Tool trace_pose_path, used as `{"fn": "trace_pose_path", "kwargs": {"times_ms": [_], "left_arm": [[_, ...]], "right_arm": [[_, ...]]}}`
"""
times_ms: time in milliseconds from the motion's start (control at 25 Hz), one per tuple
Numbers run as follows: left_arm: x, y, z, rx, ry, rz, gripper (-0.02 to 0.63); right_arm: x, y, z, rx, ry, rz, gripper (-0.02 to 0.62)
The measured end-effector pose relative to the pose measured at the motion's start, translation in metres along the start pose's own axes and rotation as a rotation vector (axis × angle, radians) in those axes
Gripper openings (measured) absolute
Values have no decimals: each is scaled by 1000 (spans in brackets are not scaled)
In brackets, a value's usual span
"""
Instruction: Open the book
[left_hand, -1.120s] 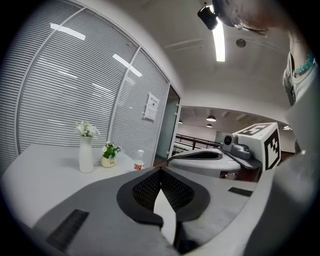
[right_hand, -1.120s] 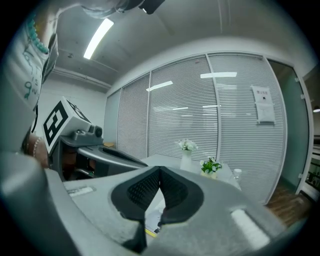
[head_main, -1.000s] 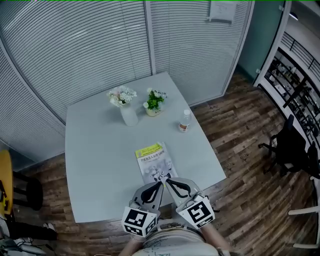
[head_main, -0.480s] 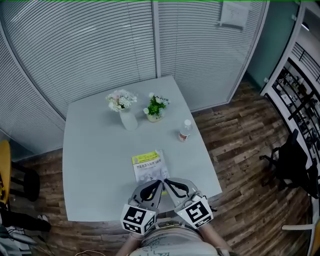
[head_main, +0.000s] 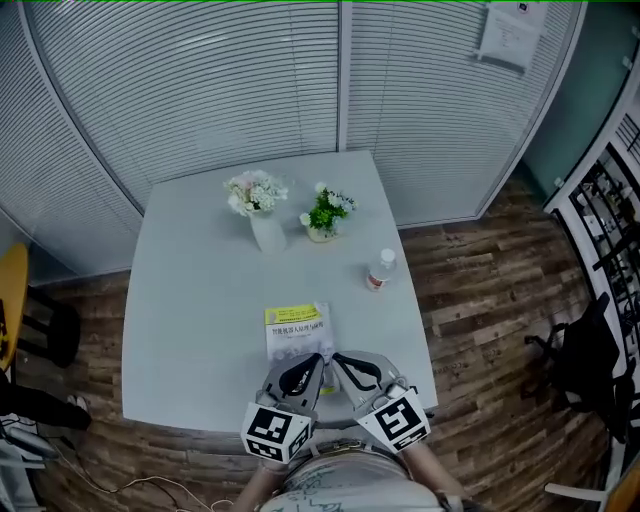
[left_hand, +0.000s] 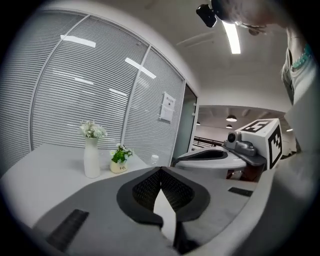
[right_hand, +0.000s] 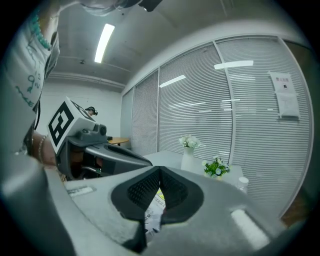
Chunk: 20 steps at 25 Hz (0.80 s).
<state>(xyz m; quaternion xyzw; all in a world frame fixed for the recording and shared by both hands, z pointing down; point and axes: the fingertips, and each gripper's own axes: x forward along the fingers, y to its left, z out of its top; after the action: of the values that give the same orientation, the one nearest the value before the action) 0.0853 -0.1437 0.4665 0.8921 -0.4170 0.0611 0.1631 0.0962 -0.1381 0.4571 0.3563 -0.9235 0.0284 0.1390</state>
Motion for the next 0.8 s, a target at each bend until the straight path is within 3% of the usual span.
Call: {"fn": "trace_pose_path", "kwargs": {"times_ms": [360,800], "left_arm": [[18,3,0,-32,-16,29,-2],[36,10,-6,-20,26,-11,-2]], "right_arm": [[12,-17,-10,-9,15,72,2],[20,-36,-7,32,10,40,2]]}}
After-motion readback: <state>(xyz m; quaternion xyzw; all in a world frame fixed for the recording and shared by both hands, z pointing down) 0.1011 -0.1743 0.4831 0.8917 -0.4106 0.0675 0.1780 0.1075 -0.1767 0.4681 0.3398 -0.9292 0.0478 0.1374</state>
